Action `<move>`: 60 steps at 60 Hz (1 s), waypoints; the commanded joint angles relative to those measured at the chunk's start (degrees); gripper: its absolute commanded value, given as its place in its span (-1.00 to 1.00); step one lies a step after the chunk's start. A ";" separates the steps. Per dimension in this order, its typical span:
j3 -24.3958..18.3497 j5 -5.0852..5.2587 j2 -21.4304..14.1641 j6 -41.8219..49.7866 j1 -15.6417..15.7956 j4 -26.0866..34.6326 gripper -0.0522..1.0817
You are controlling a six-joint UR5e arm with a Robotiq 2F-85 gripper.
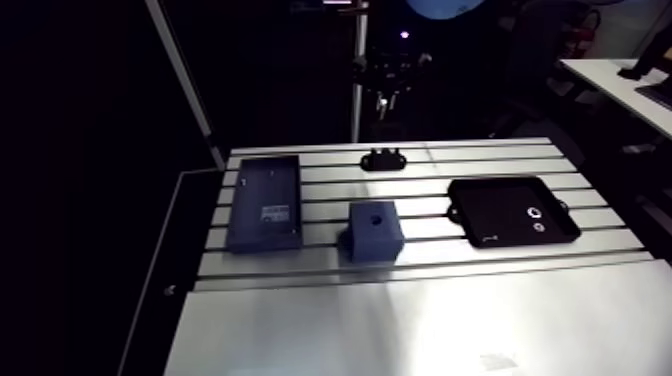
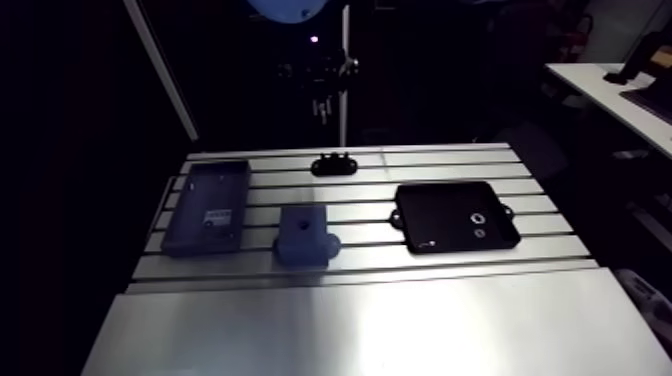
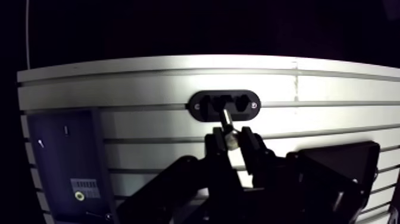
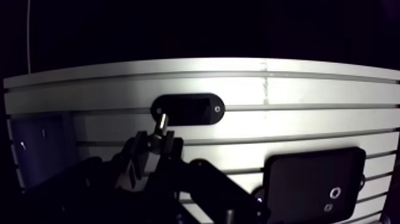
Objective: Pick up the M10 bolt and insert it into the hex recess until seated.
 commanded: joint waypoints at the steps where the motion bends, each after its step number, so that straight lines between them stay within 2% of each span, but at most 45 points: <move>1: -1.94 -0.20 -3.67 -3.28 0.00 8.75 0.46; 5: -2.90 -0.35 -4.38 -4.42 0.00 12.16 0.46; 7: -4.10 -0.28 -5.08 -5.81 0.15 16.38 0.46; 11: -5.40 -0.28 -5.23 -7.77 0.26 20.61 0.46; 18: -6.87 -0.36 -5.30 -11.02 0.42 25.84 0.46; 24: -7.54 -1.10 -5.41 -15.56 0.61 29.98 0.47; 30: -7.05 -1.67 -5.49 -18.85 0.61 31.26 0.47; 45: -5.45 -1.68 -7.60 -27.69 1.58 31.30 0.47; 60: -3.23 -1.68 -8.89 -29.51 2.59 30.58 0.47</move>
